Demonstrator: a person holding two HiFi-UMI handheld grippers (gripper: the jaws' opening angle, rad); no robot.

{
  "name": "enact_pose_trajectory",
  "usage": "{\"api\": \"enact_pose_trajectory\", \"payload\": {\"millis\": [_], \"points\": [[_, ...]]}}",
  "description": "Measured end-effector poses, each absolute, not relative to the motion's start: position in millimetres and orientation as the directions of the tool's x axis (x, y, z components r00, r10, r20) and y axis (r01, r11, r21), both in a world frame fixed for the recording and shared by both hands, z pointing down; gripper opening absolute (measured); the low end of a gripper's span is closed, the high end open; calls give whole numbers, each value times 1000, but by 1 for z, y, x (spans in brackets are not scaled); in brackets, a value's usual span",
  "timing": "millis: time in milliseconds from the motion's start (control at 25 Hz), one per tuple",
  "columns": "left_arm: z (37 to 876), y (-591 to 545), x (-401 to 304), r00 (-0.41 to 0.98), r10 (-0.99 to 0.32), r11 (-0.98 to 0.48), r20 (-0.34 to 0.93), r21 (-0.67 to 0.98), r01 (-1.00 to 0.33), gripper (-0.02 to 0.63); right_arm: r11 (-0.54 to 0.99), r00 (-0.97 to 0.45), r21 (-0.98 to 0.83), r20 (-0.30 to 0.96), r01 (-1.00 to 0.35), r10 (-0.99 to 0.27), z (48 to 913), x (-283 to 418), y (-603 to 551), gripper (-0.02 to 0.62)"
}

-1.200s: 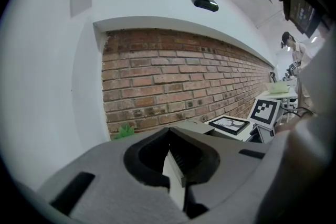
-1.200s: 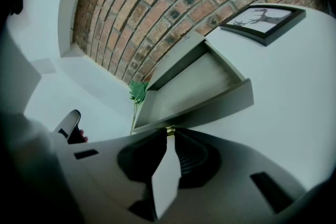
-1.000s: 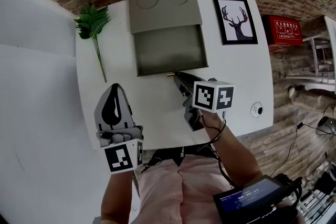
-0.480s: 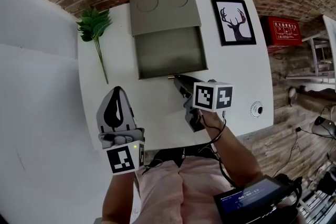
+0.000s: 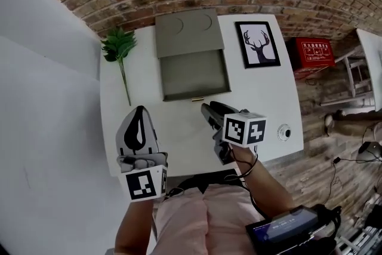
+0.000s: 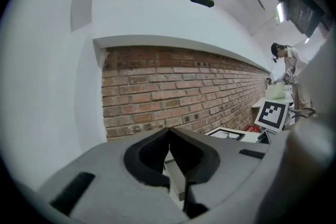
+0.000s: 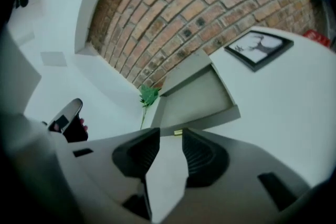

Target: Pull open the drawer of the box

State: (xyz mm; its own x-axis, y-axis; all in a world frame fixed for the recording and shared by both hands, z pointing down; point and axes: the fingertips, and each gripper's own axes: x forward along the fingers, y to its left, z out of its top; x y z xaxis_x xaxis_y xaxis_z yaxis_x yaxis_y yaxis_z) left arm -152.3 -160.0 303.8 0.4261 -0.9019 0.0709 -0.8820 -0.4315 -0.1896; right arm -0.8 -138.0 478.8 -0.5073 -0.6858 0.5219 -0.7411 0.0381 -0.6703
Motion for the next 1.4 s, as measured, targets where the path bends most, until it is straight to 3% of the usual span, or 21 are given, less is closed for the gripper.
{"api": "enact_pose_trajectory", "payload": {"millis": [160,320,600,1400], "points": [[265,-152,-146,451,-893,-443,3,-195,-875,9,163,-409,-510,417,-844,-812,402,8,-144,99],[224,-142,-142,467,-883,-453,-51,-166,-876,9,223,-303,-274,298,-935,-905,325,15,-136,13],[170,-136,-135,486,-860,-460,-158,-177,-870,9,196,-207,-99,121,-976,-971,251,18,-124,5],[159,-128,-135,489,-854,-460,-179,-181,-869,9,168,-165,58,51,-984,-985,223,14,-99,3]]}}
